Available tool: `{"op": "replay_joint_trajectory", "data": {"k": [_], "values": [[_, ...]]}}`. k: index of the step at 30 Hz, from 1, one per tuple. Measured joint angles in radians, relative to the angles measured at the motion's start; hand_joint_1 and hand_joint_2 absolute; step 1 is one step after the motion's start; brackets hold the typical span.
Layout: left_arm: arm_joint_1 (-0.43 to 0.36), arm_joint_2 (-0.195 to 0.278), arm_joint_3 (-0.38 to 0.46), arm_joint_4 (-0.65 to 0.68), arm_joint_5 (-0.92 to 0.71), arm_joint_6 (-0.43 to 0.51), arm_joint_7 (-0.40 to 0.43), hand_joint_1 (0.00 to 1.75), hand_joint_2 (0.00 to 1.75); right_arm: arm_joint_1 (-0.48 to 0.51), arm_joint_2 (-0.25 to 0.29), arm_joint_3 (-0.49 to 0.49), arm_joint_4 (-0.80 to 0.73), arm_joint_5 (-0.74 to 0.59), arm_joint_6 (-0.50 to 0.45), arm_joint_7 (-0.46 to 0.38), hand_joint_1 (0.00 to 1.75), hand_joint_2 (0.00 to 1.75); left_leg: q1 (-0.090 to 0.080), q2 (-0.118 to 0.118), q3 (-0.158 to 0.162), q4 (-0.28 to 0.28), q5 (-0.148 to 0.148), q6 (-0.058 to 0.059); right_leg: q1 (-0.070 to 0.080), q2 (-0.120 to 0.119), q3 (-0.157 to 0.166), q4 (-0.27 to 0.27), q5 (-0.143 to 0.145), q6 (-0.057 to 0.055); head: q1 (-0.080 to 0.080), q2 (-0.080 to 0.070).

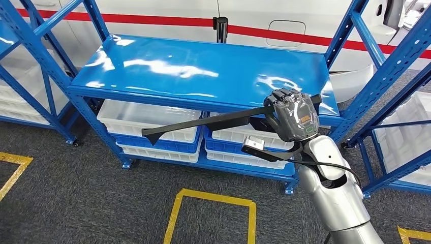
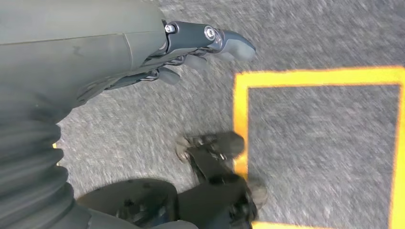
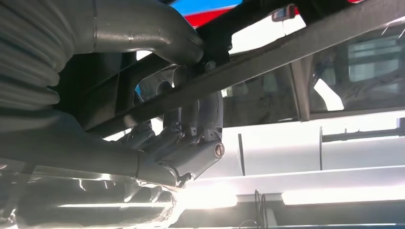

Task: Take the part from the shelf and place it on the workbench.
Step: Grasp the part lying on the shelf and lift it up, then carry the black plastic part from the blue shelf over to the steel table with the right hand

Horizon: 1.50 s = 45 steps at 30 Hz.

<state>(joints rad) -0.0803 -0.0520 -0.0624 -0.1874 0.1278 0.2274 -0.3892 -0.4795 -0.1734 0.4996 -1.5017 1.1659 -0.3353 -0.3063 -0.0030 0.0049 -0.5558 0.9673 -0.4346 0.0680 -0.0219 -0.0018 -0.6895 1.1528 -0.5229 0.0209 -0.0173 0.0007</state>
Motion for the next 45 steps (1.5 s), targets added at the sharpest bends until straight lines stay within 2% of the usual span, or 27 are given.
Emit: {"op": "replay_joint_trajectory", "data": {"k": [2, 4, 6, 8, 10, 12, 14, 15, 16, 18, 19, 21, 23, 25, 27, 28, 29, 31, 33, 35, 37, 39, 40, 41, 43, 44, 45], "values": [[0.0, 0.0, 0.0, 0.0, 0.0, 0.0, 0.0, 0.0, 1.75, 0.003, -0.001, 0.003, -0.001, -0.001, 0.0, 0.0, 1.34, 1.75, -0.003, 0.001, -0.038, 0.001, 0.028, 0.0, 0.0, 0.0, -0.02, 0.123, -0.053, 0.006, 0.001, 0.0], [0.0, -0.001, 0.0, 0.0, -0.001, 0.0, 0.0, 0.0, 1.75, 0.005, -0.001, 0.005, -0.001, -0.003, 0.001, 0.0, 1.34, 1.75, -0.004, 0.002, -0.074, 0.003, 0.055, -0.004, 0.0, 0.0, 0.013, 0.143, -0.024, 0.029, 0.001, 0.0], [0.0, -0.002, 0.0, 0.0, -0.001, -0.001, 0.0, 0.0, 1.75, 0.005, -0.001, 0.007, -0.004, -0.004, 0.002, 0.0, 1.34, 1.75, -0.005, 0.002, -0.105, 0.008, 0.079, -0.012, -0.001, 0.0, 0.113, 0.03, 0.01, 0.041, 0.002, 0.0], [0.0, -0.002, 0.0, 0.0, -0.001, -0.002, 0.0, 0.0, 1.75, 0.005, -0.001, 0.008, -0.011, -0.004, 0.002, 0.0, 1.34, 1.75, -0.009, 0.002, -0.124, 0.015, 0.1, -0.022, 0.005, 0.001, 0.217, -0.125, -0.012, 0.028, 0.0, 0.0], [0.0, -0.002, 0.0, 0.0, -0.002, -0.004, 0.001, 0.0, 1.75, 0.006, -0.001, 0.008, -0.017, -0.004, 0.004, 0.0, 1.34, 1.75, -0.01, 0.001, -0.13, 0.017, 0.118, -0.03, 0.012, 0.002, 0.247, -0.185, -0.033, 0.012, -0.003, 0.0], [0.003, -0.001, 0.0, 0.0, -0.002, -0.006, 0.002, 0.0, 1.75, 0.007, -0.002, 0.008, -0.018, -0.004, 0.007, 0.0, 1.34, 1.75, -0.004, -0.001, -0.137, 0.022, 0.114, -0.041, 0.003, 0.0, 0.23, -0.18, -0.017, -0.007, -0.005, 0.0], [0.007, 0.0, 0.0, 0.001, -0.004, -0.007, 0.003, 0.0, 1.75, 0.009, -0.002, 0.009, -0.019, -0.003, 0.012, 0.0, 1.34, 1.75, 0.004, -0.005, -0.157, 0.08, 0.035, -0.055, -0.005, -0.004, 0.212, -0.18, 0.007, -0.029, -0.008, 0.0], [0.007, 0.0, 0.0, 0.001, -0.005, -0.008, 0.003, 0.0, 1.75, 0.009, -0.001, 0.01, -0.02, -0.003, 0.013, 0.0, 1.34, 1.75, 0.007, -0.007, -0.172, 0.142, -0.026, -0.062, -0.003, -0.005, 0.199, -0.18, 0.02, -0.034, -0.009, 0.0], [0.007, -0.001, 0.0, 0.001, -0.006, -0.008, 0.003, 0.0, 1.75, 0.01, -0.001, 0.01, -0.02, -0.003, 0.014, 0.0, 1.34, 1.75, 0.011, -0.007, -0.188, 0.215, -0.076, -0.069, -0.002, -0.005, 0.185, -0.178, 0.034, -0.035, -0.009, 0.0], [0.007, -0.001, 0.0, 0.001, -0.007, -0.008, 0.003, 0.0, 1.75, 0.014, -0.001, 0.01, -0.02, -0.002, 0.015, 0.0, 1.34, 1.75, 0.017, -0.007, -0.199, 0.33, -0.115, -0.077, -0.002, -0.005, 0.152, -0.172, 0.058, -0.031, -0.009, 0.0], [0.007, -0.001, 0.0, 0.001, -0.007, -0.008, 0.003, 0.0, 1.75, 0.016, -0.001, 0.01, -0.02, -0.002, 0.015, 0.0, 1.34, 1.75, 0.02, -0.007, -0.182, 0.341, -0.103, -0.079, -0.002, -0.005, 0.136, -0.169, 0.067, -0.028, -0.009, 0.0], [0.007, 0.0, 0.0, 0.001, -0.007, -0.008, 0.003, 0.0, 1.75, 0.018, -0.001, 0.01, -0.02, -0.002, 0.015, 0.0, 1.34, 1.75, 0.023, -0.008, -0.091, 0.248, -0.062, -0.076, -0.003, -0.005, 0.109, -0.16, 0.082, -0.02, -0.01, 0.0], [0.004, 0.0, 0.0, 0.001, -0.007, -0.008, 0.003, 0.0, 1.75, 0.019, -0.002, 0.01, -0.022, -0.002, 0.015, 0.0, 1.34, 1.75, 0.021, -0.011, 0.021, 0.097, -0.061, -0.068, -0.001, -0.005, 0.093, -0.155, 0.096, -0.008, -0.009, 0.0], [0.003, 0.0, 0.0, 0.001, -0.007, -0.008, 0.003, 0.0, 1.75, 0.017, -0.001, 0.01, -0.025, -0.001, 0.015, 0.0, 1.34, 1.75, 0.013, -0.013, 0.063, 0.028, -0.077, -0.056, -0.001, -0.007, 0.088, -0.157, 0.111, 0.007, -0.008, 0.0], [0.002, 0.0, 0.0, 0.001, -0.007, -0.008, 0.004, 0.0, 1.75, 0.016, -0.001, 0.011, -0.026, 0.0, 0.016, 0.0, 1.34, 1.75, 0.008, -0.01, 0.054, 0.018, -0.062, -0.038, -0.003, -0.008, 0.084, -0.161, 0.124, 0.022, -0.008, 0.0], [0.001, 0.0, 0.0, 0.001, -0.007, -0.008, 0.004, 0.0, 1.75, 0.016, -0.002, 0.011, -0.027, 0.002, 0.017, 0.0, 1.34, 1.75, 0.008, -0.007, 0.045, 0.013, -0.048, -0.028, -0.003, -0.007, 0.073, -0.153, 0.115, 0.023, -0.008, 0.0], [0.0, -0.001, 0.0, 0.001, -0.008, -0.009, 0.005, 0.0, 1.75, 0.017, -0.003, 0.01, -0.027, 0.003, 0.018, 0.0, 1.34, 1.75, 0.009, -0.004, 0.034, 0.008, -0.033, -0.017, -0.001, -0.006, 0.059, -0.129, 0.088, 0.019, -0.006, 0.0], [-0.003, -0.001, 0.0, 0.001, -0.011, -0.009, 0.006, 0.0, 1.75, 0.018, -0.005, 0.01, -0.028, 0.006, 0.019, 0.0, 1.34, 1.75, 0.008, 0.0, 0.002, 0.004, -0.005, -0.003, 0.002, -0.004, 0.02, -0.025, -0.002, 0.004, -0.002, 0.0], [-0.003, 0.0, 0.0, 0.001, -0.013, -0.009, 0.006, 0.0, 1.75, 0.022, -0.006, 0.009, -0.029, 0.009, 0.022, 0.002, 1.34, 1.75, 0.003, 0.002, -0.033, 0.005, 0.022, 0.002, 0.001, -0.003, -0.004, 0.103, -0.061, 0.005, 0.002, 0.0], [-0.003, -0.001, -0.001, 0.001, -0.017, -0.01, 0.006, 0.0, 1.75, 0.027, -0.007, 0.008, -0.029, 0.012, 0.03, 0.005, 1.34, 1.75, 0.0, 0.003, -0.069, 0.007, 0.049, 0.0, 0.002, -0.003, 0.018, 0.146, -0.041, 0.026, 0.003, 0.0], [-0.003, -0.001, -0.001, 0.001, -0.02, -0.011, 0.006, 0.0, 1.75, 0.03, -0.007, 0.008, -0.03, 0.014, 0.038, 0.01, 1.34, 1.75, -0.002, 0.003, -0.1, 0.009, 0.075, -0.005, 0.002, -0.003, 0.105, 0.058, 0.005, 0.04, 0.004, 0.0], [-0.004, -0.001, -0.001, 0.001, -0.021, -0.012, 0.006, 0.0, 1.75, 0.029, -0.006, 0.006, -0.037, 0.014, 0.042, 0.014, 1.34, 1.75, -0.008, 0.003, -0.123, 0.015, 0.096, -0.014, 0.008, -0.002, 0.218, -0.102, -0.006, 0.031, 0.003, 0.0], [-0.004, -0.001, -0.001, 0.001, -0.022, -0.012, 0.006, 0.0, 1.75, 0.029, -0.005, 0.006, -0.041, 0.015, 0.043, 0.016, 1.34, 1.75, -0.01, 0.003, -0.129, 0.015, 0.108, -0.018, 0.011, -0.001, 0.25, -0.159, -0.021, 0.023, 0.002, 0.0], [-0.004, -0.001, -0.001, 0.001, -0.022, -0.013, 0.006, 0.0, 1.75, 0.028, -0.005, 0.006, -0.045, 0.016, 0.044, 0.018, 1.34, 1.75, -0.011, 0.003, -0.133, 0.014, 0.119, -0.023, 0.015, 0.0, 0.263, -0.191, -0.031, 0.016, 0.0, 0.0], [-0.003, 0.0, -0.001, 0.001, -0.023, -0.015, 0.007, 0.0, 1.75, 0.03, -0.005, 0.005, -0.048, 0.019, 0.05, 0.021, 1.34, 1.75, -0.008, 0.001, -0.138, 0.009, 0.134, -0.032, 0.01, -0.002, 0.249, -0.194, -0.02, 0.002, -0.001, 0.0], [-0.002, 0.0, -0.001, 0.001, -0.024, -0.015, 0.008, 0.0, 1.75, 0.032, -0.006, 0.005, -0.048, 0.021, 0.052, 0.023, 1.34, 1.75, -0.004, -0.001, -0.146, 0.02, 0.116, -0.037, 0.005, -0.003, 0.242, -0.193, -0.01, -0.009, -0.002, 0.0], [0.0, 0.001, -0.001, 0.002, -0.024, -0.016, 0.009, 0.0, 1.75, 0.034, -0.006, 0.005, -0.048, 0.024, 0.055, 0.024, 1.34, 1.75, -0.001, -0.003, -0.157, 0.051, 0.076, -0.044, -0.001, -0.006, 0.234, -0.193, 0.002, -0.019, -0.003, 0.0]]}}
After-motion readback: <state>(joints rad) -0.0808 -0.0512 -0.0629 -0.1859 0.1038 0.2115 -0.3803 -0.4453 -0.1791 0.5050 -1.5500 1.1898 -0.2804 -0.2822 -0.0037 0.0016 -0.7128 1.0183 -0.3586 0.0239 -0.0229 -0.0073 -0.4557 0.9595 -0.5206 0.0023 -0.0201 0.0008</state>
